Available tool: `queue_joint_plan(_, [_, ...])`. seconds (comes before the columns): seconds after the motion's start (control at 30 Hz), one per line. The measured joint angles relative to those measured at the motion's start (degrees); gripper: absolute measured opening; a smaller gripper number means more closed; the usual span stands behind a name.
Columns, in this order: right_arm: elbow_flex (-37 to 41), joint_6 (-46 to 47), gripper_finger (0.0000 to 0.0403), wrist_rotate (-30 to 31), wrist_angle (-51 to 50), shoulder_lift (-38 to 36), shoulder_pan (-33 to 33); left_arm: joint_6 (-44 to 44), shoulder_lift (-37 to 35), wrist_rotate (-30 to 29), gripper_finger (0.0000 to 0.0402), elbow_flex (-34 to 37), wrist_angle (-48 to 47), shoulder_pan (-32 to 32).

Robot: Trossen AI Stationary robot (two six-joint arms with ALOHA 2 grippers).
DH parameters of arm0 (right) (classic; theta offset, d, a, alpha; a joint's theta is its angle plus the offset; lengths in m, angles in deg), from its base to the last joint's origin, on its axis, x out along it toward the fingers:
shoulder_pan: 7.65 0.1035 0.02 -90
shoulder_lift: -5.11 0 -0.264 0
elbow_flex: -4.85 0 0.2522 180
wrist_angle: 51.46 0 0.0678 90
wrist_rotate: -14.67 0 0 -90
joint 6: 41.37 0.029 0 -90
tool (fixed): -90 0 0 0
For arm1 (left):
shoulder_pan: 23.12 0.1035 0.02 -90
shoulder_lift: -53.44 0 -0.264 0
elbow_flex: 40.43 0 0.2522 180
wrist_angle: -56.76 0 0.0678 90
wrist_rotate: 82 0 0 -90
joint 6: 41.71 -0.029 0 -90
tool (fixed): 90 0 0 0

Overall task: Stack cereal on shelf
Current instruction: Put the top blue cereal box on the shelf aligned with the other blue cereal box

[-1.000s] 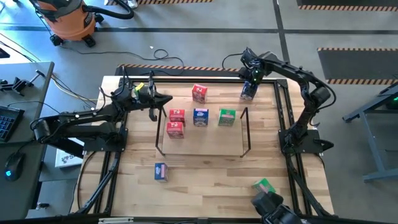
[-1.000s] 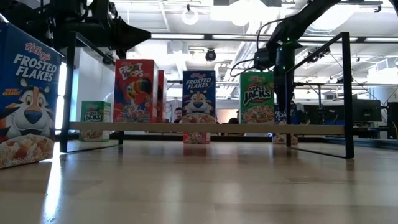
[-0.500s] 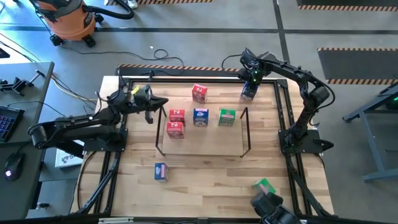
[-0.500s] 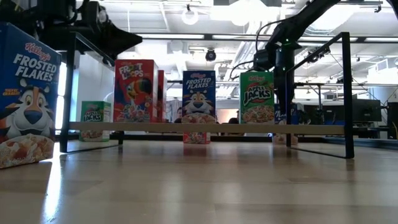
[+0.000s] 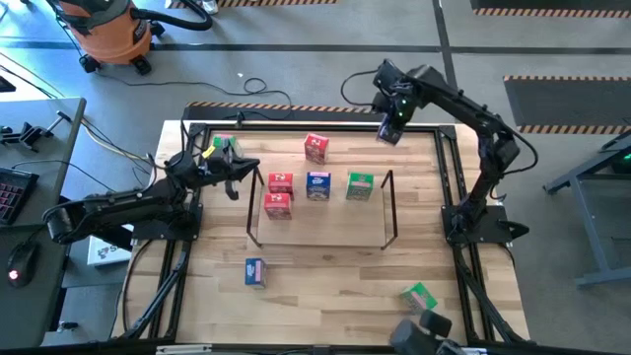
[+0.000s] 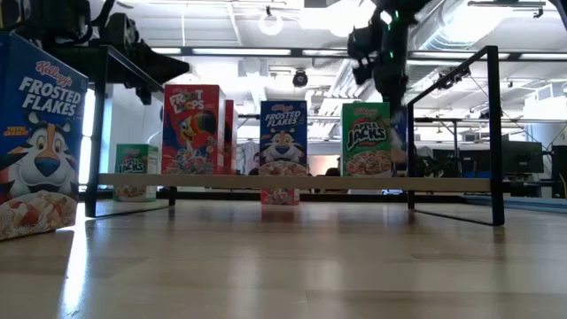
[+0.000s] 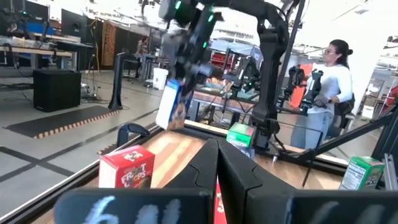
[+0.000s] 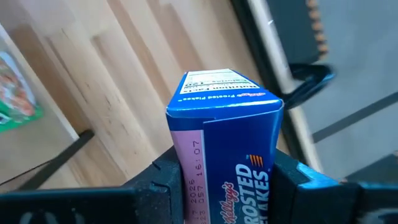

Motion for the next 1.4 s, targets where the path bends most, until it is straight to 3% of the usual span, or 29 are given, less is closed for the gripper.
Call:
queue_joint_plan(0.3, [-21.42, 7.29, 0.0129, 2.48, -11.24, -0.15, 10.1, 0.04, -0.16, 0.0, 0.0, 0.31, -0.07, 0.0])
queue_joint_plan(0.53, [-30.08, 11.07, 0.0129, -1.52, -11.21, 0.09, 21.48, 0.0, -0.16, 0.0, 0.0, 0.31, -0.09, 0.0])
queue_joint_plan(0.73, [-30.51, 16.49, 0.0129, -5.5, -10.34, 2.22, 32.02, -0.02, -0.15, 0.0, 0.0, 0.31, -0.11, -0.02])
queue_joint_plan(0.97, [-30.49, 18.83, 0.0129, -8.06, -9.58, 11.23, 40.72, -1.51, -0.11, 0.0, 0.0, 0.31, -0.12, -0.02])
queue_joint_plan(1.4, [-30.49, 21.34, 0.0129, -7.75, -4.89, 22.97, 44.44, -1.6, -0.11, 0.02, 0.0, 0.27, -0.14, -0.02])
